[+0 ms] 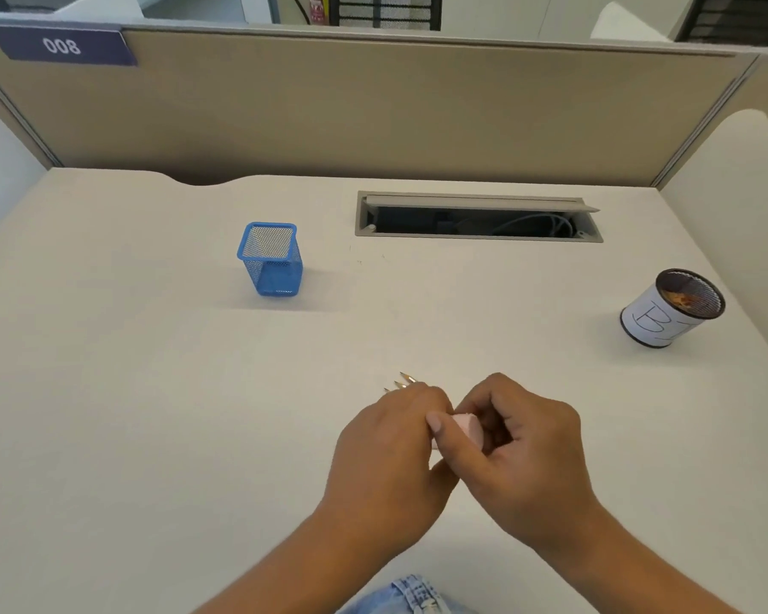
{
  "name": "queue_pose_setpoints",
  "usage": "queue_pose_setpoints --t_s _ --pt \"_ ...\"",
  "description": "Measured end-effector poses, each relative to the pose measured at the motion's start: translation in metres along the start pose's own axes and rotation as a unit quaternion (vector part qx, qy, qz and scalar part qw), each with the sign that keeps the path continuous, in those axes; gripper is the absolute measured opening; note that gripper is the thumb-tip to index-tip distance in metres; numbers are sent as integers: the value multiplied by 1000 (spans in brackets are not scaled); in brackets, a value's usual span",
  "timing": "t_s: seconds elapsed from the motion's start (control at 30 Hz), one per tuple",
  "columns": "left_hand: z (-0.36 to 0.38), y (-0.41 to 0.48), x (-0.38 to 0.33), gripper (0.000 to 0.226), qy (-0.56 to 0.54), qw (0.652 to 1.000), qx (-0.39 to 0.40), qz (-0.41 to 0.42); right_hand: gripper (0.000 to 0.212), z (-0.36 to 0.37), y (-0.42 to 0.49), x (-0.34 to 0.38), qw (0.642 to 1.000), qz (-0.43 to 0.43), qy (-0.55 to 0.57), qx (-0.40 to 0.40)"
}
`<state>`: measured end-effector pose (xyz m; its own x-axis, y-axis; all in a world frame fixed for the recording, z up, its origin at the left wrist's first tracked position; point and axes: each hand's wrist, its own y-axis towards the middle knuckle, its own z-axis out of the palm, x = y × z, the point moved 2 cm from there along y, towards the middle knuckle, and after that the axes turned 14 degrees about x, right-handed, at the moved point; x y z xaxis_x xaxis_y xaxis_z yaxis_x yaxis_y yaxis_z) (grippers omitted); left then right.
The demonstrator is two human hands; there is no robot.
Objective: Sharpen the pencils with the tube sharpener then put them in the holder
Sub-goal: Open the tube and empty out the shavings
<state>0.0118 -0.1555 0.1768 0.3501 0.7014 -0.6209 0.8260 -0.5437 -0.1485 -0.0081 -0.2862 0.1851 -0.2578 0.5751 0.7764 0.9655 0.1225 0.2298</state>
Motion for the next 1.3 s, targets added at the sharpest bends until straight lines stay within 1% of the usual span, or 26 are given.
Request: queue_pose_setpoints --t_s 0.07,0.13,0.2,0.3,0.4,0.47,0.53,0.57,0.6,0.7,0.73,0.77,0.8,0.87,0.9,0.93,1.03,1.07,1.13,1.17,1.23,1.3 --pt "9 5 -3 31 -4 1000 -2 -28 36 -1 -3 -2 1000 -22 -22 -4" --pt "17 9 -6 40 -30 999 -12 -29 38 -3 -6 -3 998 -46 -44 -10" --pt "22 10 -9 43 -74 997 -25 -21 40 -6 -6 -4 996 -63 -66 -11" --pt "25 10 -13 33 -134 990 -37 2 42 -10 -4 -4 991 -93 -93 -8" --pt "23 9 -14 22 -125 992 -33 4 38 -12 0 -3 986 -117 -118 5" --pt "22 8 -13 18 -104 994 -28 -15 33 -11 4 -1 984 -102 -142 30" --pt "19 7 -9 20 -101 994 -25 -32 30 -10 7 1 981 -78 -170 53" --pt "17 7 -7 20 -113 993 -16 -29 30 -10 9 2 977 -84 -187 63" --pt "16 7 -5 21 -128 992 3 -21 31 -11 11 2 971 -106 -202 79" --pt "14 5 -2 24 -149 983 104 20 33 -14 17 1 941 -193 -236 148" --pt "13 4 -1 22 -136 984 111 26 33 -15 19 1 932 -201 -252 163" --pt "12 3 1 20 -111 989 96 24 32 -14 20 1 926 -198 -272 170" --pt "11 2 2 19 -77 995 58 12 30 -13 21 3 923 -187 -290 169" --pt "9 -2 5 26 -20 999 -40 -26 28 -8 21 7 926 -154 -310 148" --pt "10 -4 6 32 -20 996 -75 -37 29 -5 20 10 931 -139 -311 134" --pt "11 -7 8 38 -40 994 -93 -38 29 -1 19 14 935 -129 -307 123" --pt "9 -10 12 38 -110 989 -95 -15 31 6 15 22 944 -127 -282 114" --pt "8 -11 15 37 -118 989 -88 0 33 9 14 23 945 -134 -275 117" --pt "4 -13 20 36 -104 993 -44 18 37 16 13 24 944 -151 -268 123" --pt "2 -15 20 37 -83 996 -12 19 38 18 12 25 942 -157 -267 127" --pt "-3 -18 22 29 -30 998 52 18 38 24 13 27 939 -164 -270 137" --pt "-7 -19 24 22 -4 996 90 20 37 29 13 30 936 -159 -280 143"
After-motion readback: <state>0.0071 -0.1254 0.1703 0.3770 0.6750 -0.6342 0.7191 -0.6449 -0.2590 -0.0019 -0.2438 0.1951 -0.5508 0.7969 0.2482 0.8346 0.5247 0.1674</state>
